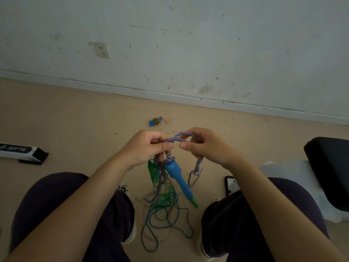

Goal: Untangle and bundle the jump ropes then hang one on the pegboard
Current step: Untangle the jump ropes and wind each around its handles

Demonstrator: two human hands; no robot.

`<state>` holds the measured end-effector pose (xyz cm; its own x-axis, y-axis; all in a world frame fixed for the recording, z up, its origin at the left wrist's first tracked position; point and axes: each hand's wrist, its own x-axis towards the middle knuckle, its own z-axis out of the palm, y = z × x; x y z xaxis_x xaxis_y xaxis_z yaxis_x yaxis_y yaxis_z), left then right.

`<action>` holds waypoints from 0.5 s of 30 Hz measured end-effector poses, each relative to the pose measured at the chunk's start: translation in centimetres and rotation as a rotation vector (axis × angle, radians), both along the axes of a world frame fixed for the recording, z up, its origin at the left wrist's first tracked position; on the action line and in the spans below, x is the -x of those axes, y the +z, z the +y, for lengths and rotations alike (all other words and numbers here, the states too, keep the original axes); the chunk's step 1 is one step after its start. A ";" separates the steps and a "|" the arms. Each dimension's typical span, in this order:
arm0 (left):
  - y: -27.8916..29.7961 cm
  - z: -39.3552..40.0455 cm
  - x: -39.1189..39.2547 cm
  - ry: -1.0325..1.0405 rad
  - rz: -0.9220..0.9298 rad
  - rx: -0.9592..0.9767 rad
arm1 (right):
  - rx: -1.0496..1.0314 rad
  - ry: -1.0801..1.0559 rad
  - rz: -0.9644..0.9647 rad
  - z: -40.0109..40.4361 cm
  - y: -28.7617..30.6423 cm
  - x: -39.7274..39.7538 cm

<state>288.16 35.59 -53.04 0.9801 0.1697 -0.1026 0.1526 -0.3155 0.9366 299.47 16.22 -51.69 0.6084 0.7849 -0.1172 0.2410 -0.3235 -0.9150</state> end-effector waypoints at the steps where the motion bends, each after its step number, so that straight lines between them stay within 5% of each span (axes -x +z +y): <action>1: 0.0 -0.2 0.0 0.000 -0.005 0.010 | 0.021 0.022 -0.026 0.2 -0.1 0.2; 10: -0.3 -0.6 -0.4 -0.179 0.141 -0.107 | -0.124 -0.086 -0.133 0.5 0.2 0.4; 15: -0.4 -0.3 -0.6 -0.098 0.094 -0.160 | -0.158 -0.196 -0.152 0.6 0.0 0.2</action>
<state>288.73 35.33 -53.39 0.9802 0.0955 -0.1736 0.1982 -0.4769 0.8563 299.25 16.86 -51.67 0.7518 0.6516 0.1011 0.3262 -0.2344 -0.9158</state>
